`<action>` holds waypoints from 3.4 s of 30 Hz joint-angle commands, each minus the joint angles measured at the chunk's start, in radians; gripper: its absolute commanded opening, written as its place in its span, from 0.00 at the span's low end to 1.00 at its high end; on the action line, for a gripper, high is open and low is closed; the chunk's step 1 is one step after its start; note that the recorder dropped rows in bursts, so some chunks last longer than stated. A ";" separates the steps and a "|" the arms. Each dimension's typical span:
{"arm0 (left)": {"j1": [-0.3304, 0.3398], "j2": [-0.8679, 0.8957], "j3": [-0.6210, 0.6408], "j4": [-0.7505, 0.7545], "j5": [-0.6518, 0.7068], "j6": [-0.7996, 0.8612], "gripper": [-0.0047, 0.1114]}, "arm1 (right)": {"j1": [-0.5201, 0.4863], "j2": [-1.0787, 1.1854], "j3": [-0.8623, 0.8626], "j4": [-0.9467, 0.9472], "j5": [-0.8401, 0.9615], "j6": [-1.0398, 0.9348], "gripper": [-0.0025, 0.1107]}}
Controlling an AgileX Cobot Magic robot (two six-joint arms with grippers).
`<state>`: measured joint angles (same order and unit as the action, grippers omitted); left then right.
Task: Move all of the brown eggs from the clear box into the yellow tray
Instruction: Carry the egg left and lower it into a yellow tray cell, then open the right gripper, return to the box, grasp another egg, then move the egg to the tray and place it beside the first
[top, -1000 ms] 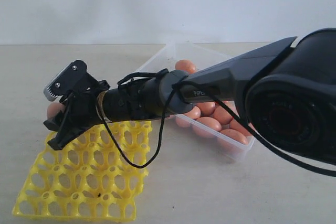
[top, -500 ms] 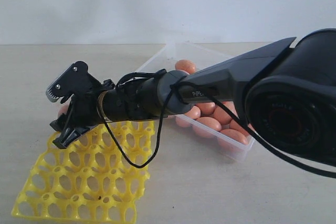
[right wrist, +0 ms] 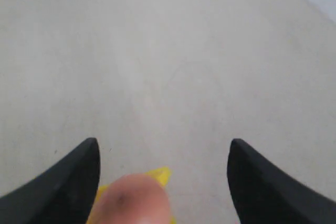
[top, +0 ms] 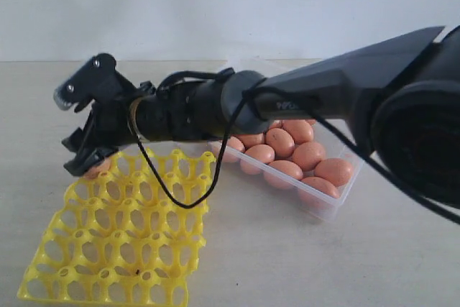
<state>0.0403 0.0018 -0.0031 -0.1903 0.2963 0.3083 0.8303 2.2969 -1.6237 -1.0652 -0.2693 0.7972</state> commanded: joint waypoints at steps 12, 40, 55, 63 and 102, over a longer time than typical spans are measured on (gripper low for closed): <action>-0.003 -0.002 0.003 0.001 -0.009 0.005 0.00 | 0.010 -0.341 -0.005 0.324 0.960 -0.210 0.02; -0.003 -0.002 0.003 0.001 -0.008 0.005 0.00 | -0.462 -0.330 0.078 1.186 1.470 -1.573 0.55; -0.003 -0.002 0.003 0.001 -0.008 0.005 0.00 | -0.462 -0.177 0.078 1.039 1.442 -1.688 0.55; -0.003 -0.002 0.003 0.001 -0.008 0.005 0.00 | -0.462 -0.072 0.078 1.039 1.295 -1.574 0.39; -0.003 -0.002 0.003 0.001 -0.008 0.005 0.00 | 0.015 -0.771 0.644 1.609 0.101 -1.300 0.02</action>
<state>0.0403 0.0018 -0.0031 -0.1903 0.2963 0.3083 0.7428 1.5418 -1.0568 0.5334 0.1626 -0.4881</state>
